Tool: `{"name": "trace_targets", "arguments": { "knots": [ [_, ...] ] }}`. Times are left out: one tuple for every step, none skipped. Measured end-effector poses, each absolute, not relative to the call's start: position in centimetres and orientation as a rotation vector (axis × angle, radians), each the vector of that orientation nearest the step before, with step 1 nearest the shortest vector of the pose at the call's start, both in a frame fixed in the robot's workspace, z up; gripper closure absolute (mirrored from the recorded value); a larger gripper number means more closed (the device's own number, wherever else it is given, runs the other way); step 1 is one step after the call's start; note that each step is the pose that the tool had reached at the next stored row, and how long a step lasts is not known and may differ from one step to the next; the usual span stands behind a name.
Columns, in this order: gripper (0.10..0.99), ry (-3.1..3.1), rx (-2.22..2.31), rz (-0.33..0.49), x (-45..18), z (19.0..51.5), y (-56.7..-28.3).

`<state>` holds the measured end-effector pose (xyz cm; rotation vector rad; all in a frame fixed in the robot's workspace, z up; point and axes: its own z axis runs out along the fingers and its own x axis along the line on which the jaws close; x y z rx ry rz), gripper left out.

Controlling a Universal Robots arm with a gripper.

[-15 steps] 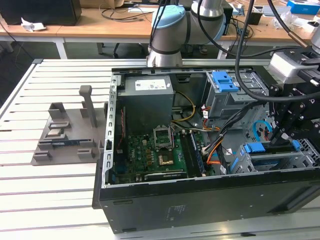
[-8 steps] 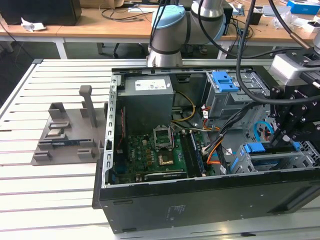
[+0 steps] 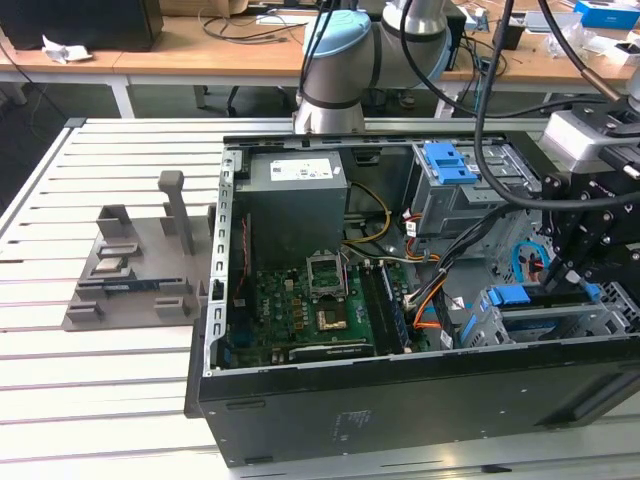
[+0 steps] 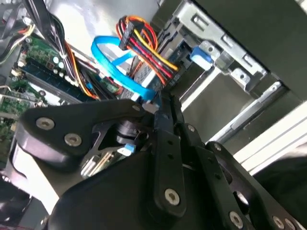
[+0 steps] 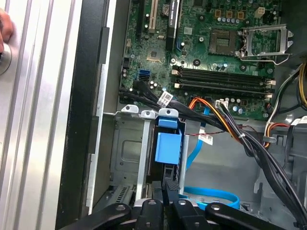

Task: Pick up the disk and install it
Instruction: 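Insert the second disk wire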

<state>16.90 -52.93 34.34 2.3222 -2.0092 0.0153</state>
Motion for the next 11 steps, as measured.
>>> {"name": "trace_targets", "arguments": {
  "knots": [
    [0.925,-2.009,2.322,0.016,16.90,34.33,-52.90],
    [0.925,-2.009,2.322,0.016,16.90,34.32,-52.86],
    [0.925,-2.009,2.322,0.016,16.90,34.30,-52.78],
    [0.925,-2.009,2.322,0.015,16.89,34.28,-52.72],
    [0.925,-2.009,2.322,0.015,16.89,34.28,-52.66],
    [0.925,-2.009,2.322,0.015,16.89,34.26,-52.55],
    [0.925,-2.009,2.322,0.015,16.89,34.26,-52.49],
    [0.925,-2.009,2.322,0.015,16.89,34.24,-52.46],
    [0.925,-2.009,2.322,0.016,16.89,34.22,-52.43],
    [0.925,-2.009,2.322,0.016,16.89,34.21,-52.40],
    [0.925,-2.009,2.322,0.016,16.89,34.18,-52.37]
  ]
}}
